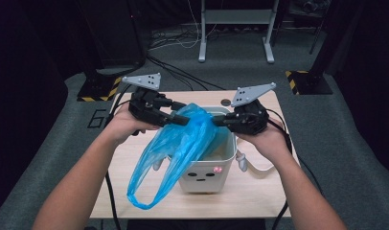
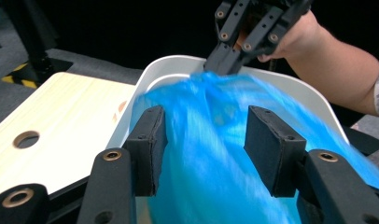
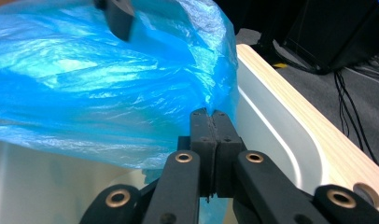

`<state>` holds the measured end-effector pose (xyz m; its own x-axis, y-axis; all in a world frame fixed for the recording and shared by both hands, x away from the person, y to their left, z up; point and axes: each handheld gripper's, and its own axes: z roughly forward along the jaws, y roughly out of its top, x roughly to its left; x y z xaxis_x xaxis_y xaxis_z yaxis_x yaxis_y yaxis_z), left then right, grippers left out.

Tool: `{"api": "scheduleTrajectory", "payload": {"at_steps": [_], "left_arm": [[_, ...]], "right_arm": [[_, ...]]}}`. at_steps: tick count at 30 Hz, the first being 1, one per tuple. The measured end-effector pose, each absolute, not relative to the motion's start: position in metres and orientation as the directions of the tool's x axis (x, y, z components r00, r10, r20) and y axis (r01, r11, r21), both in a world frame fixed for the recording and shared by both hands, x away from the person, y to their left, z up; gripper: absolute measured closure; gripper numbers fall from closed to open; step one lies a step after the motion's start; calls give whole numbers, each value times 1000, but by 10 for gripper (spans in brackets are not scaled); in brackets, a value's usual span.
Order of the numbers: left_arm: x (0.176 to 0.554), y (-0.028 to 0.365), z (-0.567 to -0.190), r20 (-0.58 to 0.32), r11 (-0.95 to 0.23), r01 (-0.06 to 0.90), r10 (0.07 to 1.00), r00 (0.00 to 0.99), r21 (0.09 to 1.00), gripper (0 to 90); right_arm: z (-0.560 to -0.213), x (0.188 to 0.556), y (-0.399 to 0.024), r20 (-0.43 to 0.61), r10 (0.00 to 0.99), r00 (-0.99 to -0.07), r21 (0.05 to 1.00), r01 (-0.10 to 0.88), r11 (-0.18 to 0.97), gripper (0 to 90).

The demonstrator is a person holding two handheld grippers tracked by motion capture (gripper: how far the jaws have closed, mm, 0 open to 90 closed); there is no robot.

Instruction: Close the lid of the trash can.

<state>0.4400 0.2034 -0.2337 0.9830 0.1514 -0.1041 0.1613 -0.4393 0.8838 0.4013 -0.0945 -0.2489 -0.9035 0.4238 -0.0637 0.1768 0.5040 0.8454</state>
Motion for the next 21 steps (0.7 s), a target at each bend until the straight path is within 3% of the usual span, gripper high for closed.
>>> {"api": "scheduleTrajectory", "payload": {"at_steps": [4,7,11,21], "left_arm": [[439,215,-237,-105,-444,172,172,980,879,553],[439,218,-241,-126,-446,189,169,978,875,655],[439,220,-243,-122,-452,190,175,977,872,744],[438,217,-245,-117,-459,187,177,977,868,784]], "right_arm": [[-252,405,-103,-47,441,-896,846,199,495,878],[-253,407,-104,-35,438,-898,844,208,494,705],[-247,397,-104,-67,432,-899,862,166,478,581],[-230,367,-85,-96,316,-944,889,62,454,530]]}}
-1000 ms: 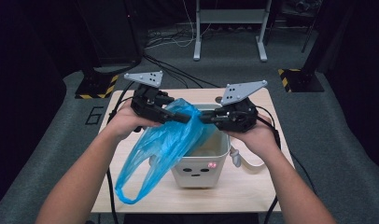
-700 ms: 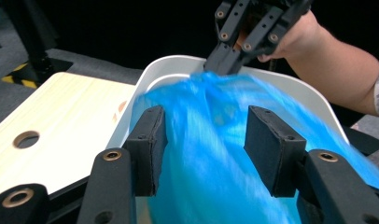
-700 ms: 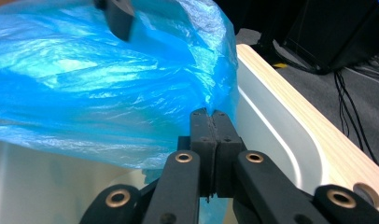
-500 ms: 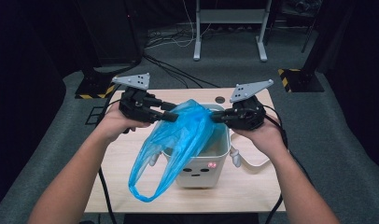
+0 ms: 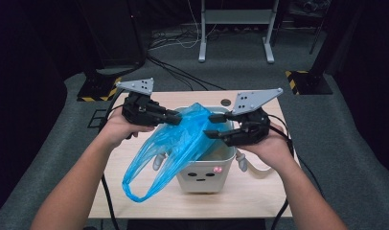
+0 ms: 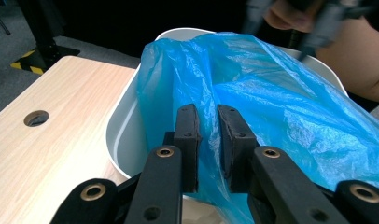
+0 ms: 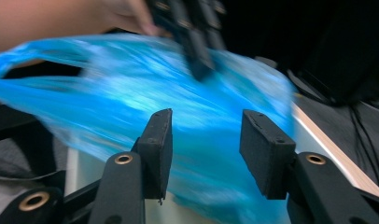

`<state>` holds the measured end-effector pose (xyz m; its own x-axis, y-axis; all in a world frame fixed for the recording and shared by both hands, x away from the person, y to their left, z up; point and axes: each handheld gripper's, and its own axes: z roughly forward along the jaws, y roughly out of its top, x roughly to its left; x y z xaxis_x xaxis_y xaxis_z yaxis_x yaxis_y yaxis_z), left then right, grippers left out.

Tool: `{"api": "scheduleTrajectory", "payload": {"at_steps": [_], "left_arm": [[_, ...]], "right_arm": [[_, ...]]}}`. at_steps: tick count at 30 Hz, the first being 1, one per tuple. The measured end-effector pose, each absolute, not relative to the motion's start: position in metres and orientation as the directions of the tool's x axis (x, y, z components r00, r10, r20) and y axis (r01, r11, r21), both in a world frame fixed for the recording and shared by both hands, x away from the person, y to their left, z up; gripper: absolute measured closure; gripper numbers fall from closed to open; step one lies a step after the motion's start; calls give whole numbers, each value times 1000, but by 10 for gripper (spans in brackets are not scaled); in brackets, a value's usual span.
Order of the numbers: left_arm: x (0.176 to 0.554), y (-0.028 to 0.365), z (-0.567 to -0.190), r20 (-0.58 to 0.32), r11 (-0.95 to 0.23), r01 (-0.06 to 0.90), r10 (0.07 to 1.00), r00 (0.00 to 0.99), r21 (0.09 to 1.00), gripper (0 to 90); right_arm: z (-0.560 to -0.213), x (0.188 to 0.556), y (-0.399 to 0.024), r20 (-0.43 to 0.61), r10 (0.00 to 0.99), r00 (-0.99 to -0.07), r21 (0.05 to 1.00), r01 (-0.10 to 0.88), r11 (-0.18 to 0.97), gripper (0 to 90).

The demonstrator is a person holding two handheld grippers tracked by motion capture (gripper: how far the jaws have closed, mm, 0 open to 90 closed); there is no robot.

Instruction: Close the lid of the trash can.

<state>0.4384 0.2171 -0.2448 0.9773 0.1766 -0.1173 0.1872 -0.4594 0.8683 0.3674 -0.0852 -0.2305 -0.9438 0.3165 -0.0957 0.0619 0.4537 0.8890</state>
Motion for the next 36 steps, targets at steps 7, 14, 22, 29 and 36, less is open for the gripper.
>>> {"api": "scheduleTrajectory", "payload": {"at_steps": [7,14,22,29,36], "left_arm": [[438,218,-247,-118,-463,192,184,976,865,793],[437,219,-248,-124,-461,197,184,975,865,806],[437,219,-249,-126,-457,200,187,974,867,821],[438,218,-250,-120,-463,190,176,977,866,826],[438,219,-254,-128,-462,197,175,976,865,826]], "right_arm": [[-231,351,-61,-98,215,-972,880,16,474,515],[-232,346,-46,-107,170,-980,869,-9,495,491],[-228,338,-31,-115,112,-987,866,-44,499,492],[-233,331,-24,-128,49,-991,826,-79,559,652],[-235,331,-22,-136,32,-990,786,-89,612,836]]}}
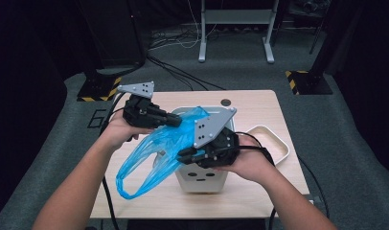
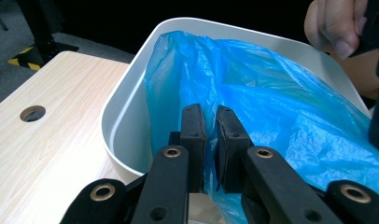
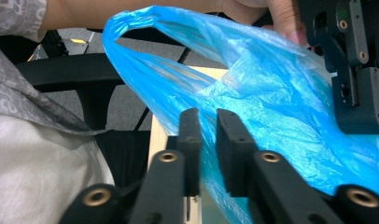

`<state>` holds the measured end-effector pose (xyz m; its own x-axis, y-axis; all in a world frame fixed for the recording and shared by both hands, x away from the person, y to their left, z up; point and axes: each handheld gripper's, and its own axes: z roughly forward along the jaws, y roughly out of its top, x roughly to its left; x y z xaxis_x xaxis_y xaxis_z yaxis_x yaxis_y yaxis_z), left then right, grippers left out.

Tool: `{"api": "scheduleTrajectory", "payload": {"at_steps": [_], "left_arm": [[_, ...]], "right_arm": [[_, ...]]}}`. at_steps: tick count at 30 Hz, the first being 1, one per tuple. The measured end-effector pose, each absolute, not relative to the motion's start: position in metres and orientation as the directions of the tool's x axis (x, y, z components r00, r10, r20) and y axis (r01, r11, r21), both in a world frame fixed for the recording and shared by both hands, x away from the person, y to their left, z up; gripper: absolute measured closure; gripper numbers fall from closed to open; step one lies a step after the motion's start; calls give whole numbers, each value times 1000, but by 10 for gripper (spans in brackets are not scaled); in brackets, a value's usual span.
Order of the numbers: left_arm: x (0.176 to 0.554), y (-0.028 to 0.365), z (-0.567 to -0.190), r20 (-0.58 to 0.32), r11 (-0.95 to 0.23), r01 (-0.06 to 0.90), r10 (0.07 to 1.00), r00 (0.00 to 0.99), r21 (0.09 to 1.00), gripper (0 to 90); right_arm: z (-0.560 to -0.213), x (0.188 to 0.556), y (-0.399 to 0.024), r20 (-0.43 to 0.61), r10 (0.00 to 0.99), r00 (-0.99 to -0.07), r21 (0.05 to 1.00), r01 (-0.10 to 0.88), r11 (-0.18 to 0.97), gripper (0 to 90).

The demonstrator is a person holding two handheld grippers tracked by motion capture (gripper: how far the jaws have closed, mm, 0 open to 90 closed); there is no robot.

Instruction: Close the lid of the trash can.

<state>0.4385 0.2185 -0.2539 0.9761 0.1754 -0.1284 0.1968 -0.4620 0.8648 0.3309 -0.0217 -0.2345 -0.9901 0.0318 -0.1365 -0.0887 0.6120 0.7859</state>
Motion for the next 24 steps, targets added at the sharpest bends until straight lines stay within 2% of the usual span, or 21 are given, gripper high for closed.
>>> {"api": "scheduleTrajectory", "payload": {"at_steps": [3,10,17,24], "left_arm": [[439,220,-255,-131,-460,199,176,976,865,826],[438,220,-255,-130,-459,198,175,976,866,825],[437,221,-256,-126,-468,190,164,978,863,826],[437,227,-251,-119,-456,187,174,978,870,853]], "right_arm": [[-235,330,-22,-129,23,-991,788,-88,609,893],[-229,334,-33,-76,39,-996,850,-44,525,898],[-215,345,-62,-68,147,-987,920,-5,391,899],[-212,351,-86,-49,173,-984,931,18,364,898]]}}
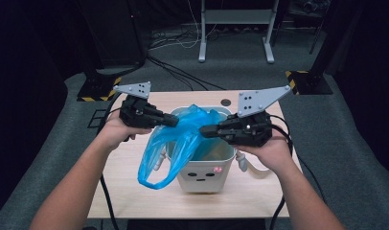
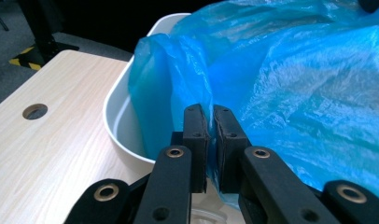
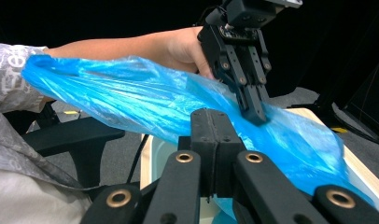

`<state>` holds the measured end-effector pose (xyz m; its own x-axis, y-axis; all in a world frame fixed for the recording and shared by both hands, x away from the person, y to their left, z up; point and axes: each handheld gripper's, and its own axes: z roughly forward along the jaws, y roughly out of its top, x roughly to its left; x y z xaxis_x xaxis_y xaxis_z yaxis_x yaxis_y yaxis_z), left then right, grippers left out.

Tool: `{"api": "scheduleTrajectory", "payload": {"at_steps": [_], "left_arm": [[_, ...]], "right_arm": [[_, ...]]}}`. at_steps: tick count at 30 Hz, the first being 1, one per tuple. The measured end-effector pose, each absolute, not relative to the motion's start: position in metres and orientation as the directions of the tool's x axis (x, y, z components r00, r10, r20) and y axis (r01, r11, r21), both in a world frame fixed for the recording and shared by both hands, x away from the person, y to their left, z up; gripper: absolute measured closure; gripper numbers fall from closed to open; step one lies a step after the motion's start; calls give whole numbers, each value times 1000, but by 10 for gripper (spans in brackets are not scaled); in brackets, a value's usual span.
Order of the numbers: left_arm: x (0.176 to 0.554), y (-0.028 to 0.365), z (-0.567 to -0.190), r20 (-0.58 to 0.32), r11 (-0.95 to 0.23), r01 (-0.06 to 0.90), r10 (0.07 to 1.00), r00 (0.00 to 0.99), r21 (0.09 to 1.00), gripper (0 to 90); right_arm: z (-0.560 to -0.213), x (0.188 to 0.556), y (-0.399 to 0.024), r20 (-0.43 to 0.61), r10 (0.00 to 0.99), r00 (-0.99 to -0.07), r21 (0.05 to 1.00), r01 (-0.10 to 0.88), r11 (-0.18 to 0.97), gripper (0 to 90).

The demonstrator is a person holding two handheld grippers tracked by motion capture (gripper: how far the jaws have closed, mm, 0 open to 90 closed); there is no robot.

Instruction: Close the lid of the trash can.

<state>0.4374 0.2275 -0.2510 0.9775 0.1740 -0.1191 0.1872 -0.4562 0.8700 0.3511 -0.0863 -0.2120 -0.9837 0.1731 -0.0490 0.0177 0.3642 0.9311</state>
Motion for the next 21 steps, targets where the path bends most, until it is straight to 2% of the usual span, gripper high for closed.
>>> {"api": "scheduleTrajectory", "payload": {"at_steps": [5,9,12,17,21], "left_arm": [[433,227,-245,-111,-453,169,151,982,875,881],[420,216,-246,-81,-501,112,82,993,858,884],[412,213,-248,-76,-516,88,45,996,852,884],[408,217,-252,-72,-535,80,35,997,841,884],[413,223,-253,-80,-516,105,70,994,850,883]], "right_arm": [[-206,347,-96,-56,183,-982,942,9,335,899],[-200,345,-105,-58,195,-979,957,1,292,899],[-206,350,-104,-68,233,-970,942,15,336,899],[-226,374,-120,18,331,-943,939,129,318,899],[-234,384,-127,24,380,-925,931,159,329,900]]}}
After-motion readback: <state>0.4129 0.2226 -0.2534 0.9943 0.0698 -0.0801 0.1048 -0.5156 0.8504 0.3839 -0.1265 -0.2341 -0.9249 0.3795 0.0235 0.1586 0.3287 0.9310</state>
